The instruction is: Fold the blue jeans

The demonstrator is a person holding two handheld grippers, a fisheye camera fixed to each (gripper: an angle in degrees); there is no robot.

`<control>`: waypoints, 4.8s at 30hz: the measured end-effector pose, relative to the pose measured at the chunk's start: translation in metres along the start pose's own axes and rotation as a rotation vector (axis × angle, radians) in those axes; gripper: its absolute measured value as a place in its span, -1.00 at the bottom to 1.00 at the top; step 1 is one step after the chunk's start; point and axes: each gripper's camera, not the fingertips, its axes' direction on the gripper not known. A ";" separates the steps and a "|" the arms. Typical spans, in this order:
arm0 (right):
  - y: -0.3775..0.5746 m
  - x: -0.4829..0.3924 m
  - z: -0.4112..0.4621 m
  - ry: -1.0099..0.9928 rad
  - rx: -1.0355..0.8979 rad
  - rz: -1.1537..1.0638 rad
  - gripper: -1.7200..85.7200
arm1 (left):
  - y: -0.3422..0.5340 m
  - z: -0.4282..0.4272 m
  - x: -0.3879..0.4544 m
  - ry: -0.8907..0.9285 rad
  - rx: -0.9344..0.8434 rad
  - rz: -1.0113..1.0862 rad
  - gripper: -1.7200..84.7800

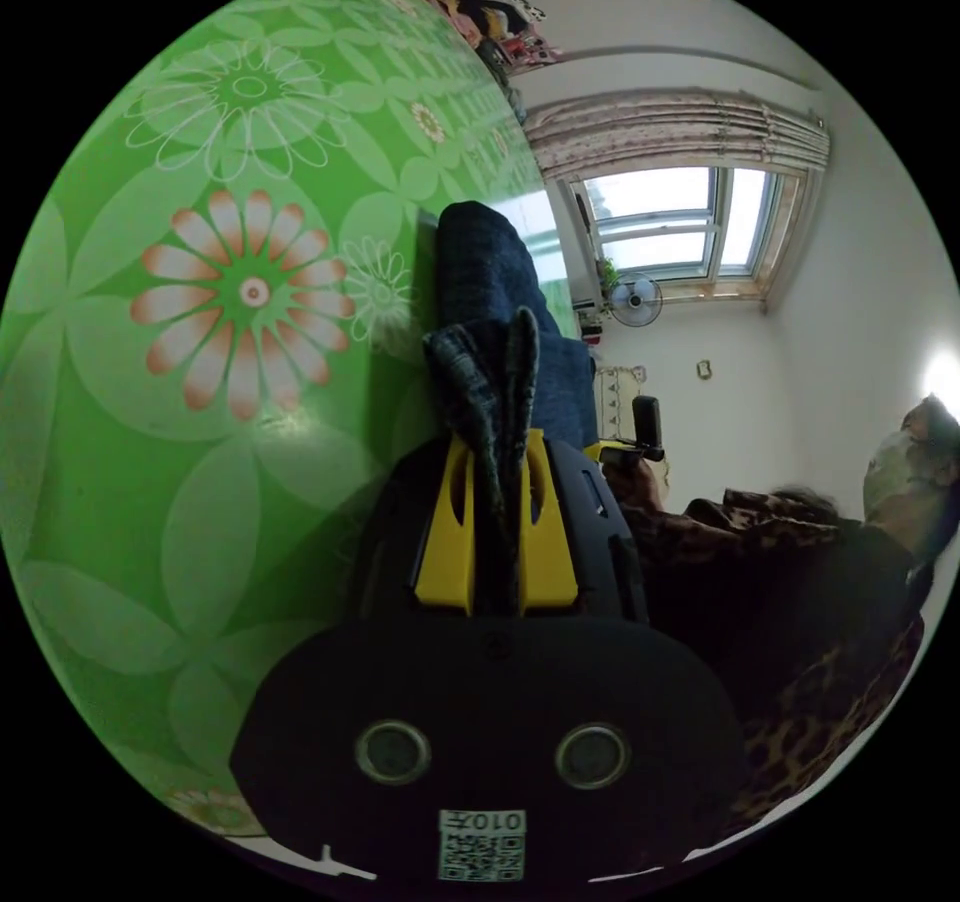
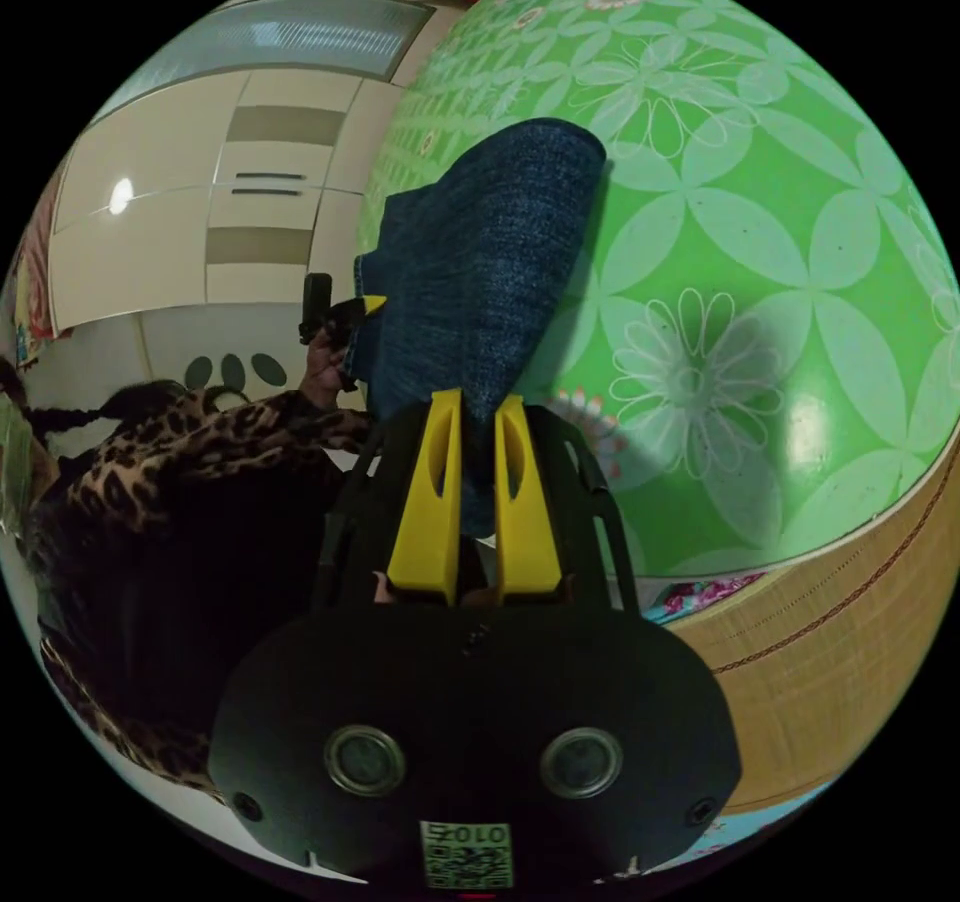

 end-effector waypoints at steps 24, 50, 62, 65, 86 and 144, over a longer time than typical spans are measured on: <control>-0.106 0.032 -0.103 0.116 -0.354 -0.208 -0.81 | 0.138 0.035 0.155 0.002 0.371 -0.252 -0.78; -0.146 0.112 -0.273 0.008 -0.669 -0.490 -0.84 | 0.173 0.081 0.373 -0.019 0.652 -0.302 -0.75; -0.021 0.195 -0.426 -0.084 -0.389 -0.606 -0.74 | 0.185 0.133 0.530 -0.146 0.725 -0.121 -0.76; 0.044 0.233 -0.479 -0.147 -0.271 -0.519 -0.73 | 0.181 0.165 0.573 -0.094 0.670 -0.115 -0.77; 0.315 0.542 -0.931 -0.037 0.316 -0.232 -0.75 | -0.173 0.482 0.910 -0.041 0.097 0.179 -0.79; 0.347 0.786 -1.144 -0.295 0.563 -0.061 -0.90 | -0.423 0.604 1.154 0.386 -0.187 0.241 -0.96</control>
